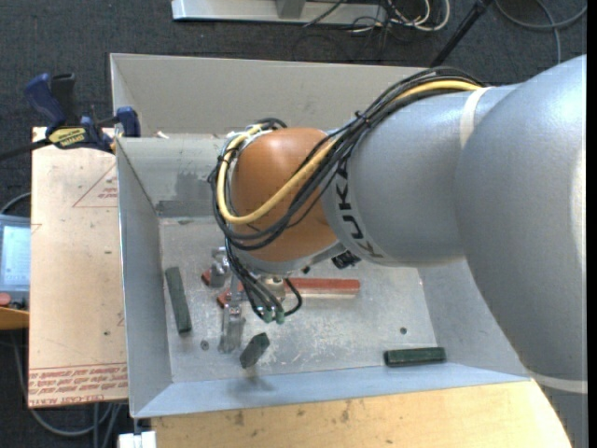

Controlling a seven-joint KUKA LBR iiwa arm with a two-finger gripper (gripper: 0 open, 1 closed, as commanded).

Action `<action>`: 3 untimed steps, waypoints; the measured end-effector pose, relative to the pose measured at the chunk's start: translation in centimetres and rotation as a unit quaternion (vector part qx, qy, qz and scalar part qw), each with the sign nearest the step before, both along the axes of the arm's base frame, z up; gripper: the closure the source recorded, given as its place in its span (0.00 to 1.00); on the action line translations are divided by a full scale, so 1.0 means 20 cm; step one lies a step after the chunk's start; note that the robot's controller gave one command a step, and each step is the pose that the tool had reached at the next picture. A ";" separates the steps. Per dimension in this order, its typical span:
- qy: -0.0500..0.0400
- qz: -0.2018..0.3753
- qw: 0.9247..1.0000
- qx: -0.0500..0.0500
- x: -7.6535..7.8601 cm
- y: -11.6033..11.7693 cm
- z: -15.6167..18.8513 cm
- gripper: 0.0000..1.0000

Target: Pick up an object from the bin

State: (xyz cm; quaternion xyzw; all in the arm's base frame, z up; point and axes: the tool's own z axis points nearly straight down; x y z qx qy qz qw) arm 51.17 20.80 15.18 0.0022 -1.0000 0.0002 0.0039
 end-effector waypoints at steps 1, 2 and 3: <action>-0.002 0.062 0.998 0.000 -0.07 0.04 -0.42 0.00; -0.009 0.166 0.986 0.003 -0.08 0.04 -0.40 0.00; -0.004 0.166 0.986 0.002 -0.09 0.03 -0.41 1.00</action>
Offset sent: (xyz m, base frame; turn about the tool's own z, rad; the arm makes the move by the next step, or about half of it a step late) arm -0.0117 0.0085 -0.0808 -0.1251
